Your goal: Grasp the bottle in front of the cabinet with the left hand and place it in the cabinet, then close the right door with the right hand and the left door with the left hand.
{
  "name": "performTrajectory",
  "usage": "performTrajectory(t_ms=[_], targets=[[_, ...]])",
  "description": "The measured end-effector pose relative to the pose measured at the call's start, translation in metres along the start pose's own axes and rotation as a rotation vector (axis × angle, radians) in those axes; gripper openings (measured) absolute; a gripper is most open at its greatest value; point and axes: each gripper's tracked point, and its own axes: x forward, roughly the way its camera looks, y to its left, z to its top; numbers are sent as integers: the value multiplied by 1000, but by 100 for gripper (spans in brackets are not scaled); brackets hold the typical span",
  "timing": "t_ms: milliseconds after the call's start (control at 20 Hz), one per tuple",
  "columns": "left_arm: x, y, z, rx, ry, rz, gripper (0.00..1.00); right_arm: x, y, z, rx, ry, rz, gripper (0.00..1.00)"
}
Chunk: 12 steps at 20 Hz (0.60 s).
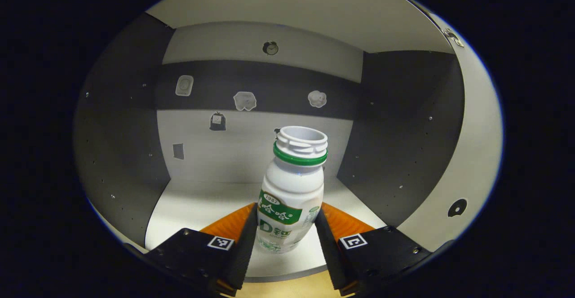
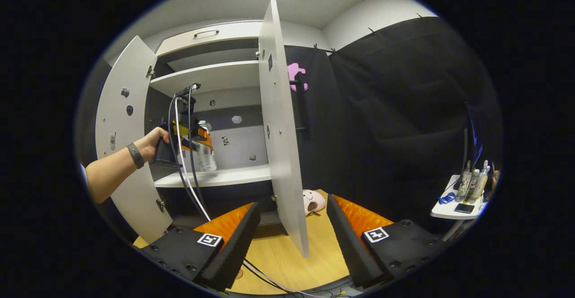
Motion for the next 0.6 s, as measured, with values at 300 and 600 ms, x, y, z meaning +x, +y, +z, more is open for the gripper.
performTrajectory(t_ms=[300,600], targets=[[9,6,-13,-38,26,29,72,1,-13,3,13,-9,-22,99],[10,13,-17,-34,17,44,76,2,-14,-1,4,5,-12,99]])
